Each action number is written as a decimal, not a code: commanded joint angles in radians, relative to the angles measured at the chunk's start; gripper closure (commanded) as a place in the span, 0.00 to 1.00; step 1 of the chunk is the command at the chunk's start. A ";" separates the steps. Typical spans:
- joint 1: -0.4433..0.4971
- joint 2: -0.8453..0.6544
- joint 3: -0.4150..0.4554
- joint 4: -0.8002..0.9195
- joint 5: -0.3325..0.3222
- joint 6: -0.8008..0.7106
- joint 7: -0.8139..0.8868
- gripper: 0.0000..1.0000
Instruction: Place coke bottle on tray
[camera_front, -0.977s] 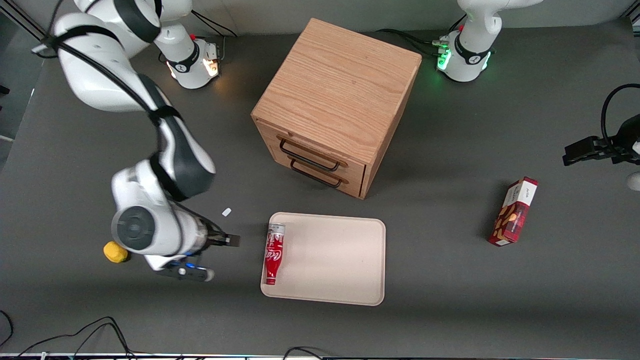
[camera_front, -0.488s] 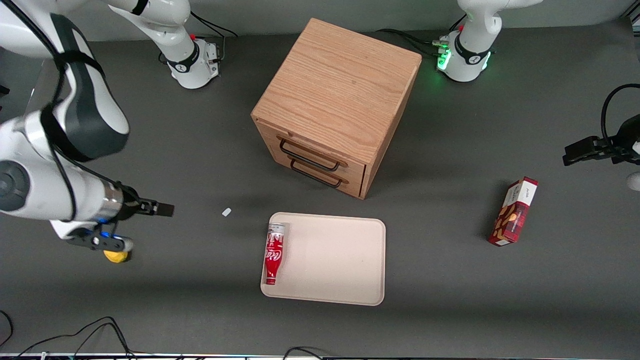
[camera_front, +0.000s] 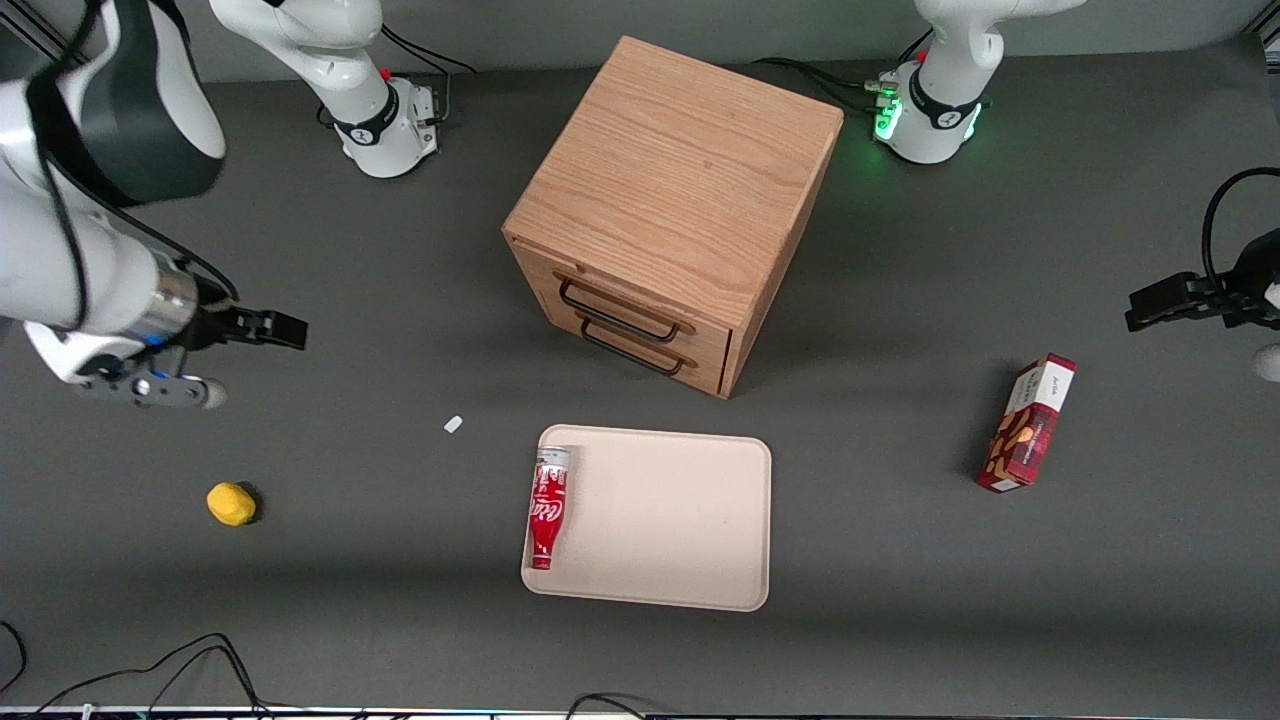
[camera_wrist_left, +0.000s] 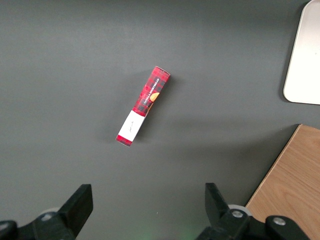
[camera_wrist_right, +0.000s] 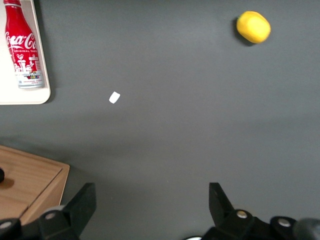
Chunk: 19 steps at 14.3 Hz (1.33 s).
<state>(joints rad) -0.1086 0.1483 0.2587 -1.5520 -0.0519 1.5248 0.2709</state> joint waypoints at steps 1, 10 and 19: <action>0.147 -0.104 -0.203 -0.062 0.067 -0.009 -0.067 0.00; 0.184 -0.082 -0.279 0.089 0.074 -0.175 -0.208 0.00; 0.185 -0.168 -0.237 -0.109 0.064 -0.014 -0.063 0.00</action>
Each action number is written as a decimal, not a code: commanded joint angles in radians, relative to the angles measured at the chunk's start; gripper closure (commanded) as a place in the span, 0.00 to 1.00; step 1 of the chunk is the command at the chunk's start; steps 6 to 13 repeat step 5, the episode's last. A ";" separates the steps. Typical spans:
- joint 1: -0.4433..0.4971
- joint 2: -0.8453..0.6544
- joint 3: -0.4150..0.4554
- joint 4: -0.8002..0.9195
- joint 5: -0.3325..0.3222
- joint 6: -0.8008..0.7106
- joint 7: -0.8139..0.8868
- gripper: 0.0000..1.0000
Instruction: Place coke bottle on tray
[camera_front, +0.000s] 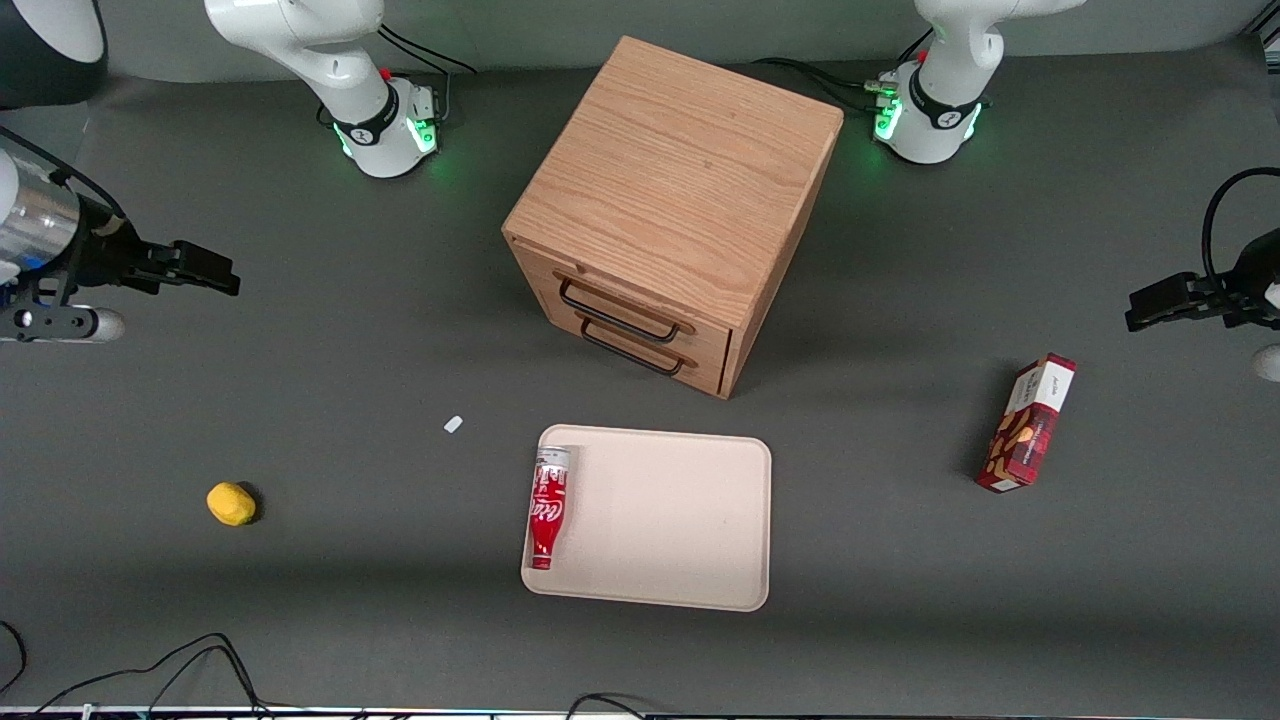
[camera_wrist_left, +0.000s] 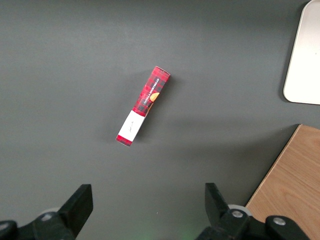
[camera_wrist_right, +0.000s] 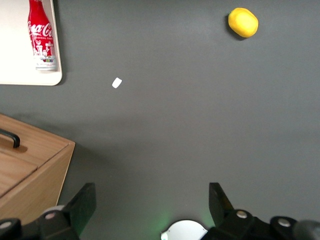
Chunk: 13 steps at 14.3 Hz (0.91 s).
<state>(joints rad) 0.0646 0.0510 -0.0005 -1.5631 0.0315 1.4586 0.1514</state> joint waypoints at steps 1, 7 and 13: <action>0.011 -0.080 0.025 -0.110 -0.019 0.057 0.063 0.00; 0.011 -0.071 0.023 -0.092 -0.019 0.046 0.063 0.00; 0.011 -0.071 0.023 -0.092 -0.019 0.046 0.063 0.00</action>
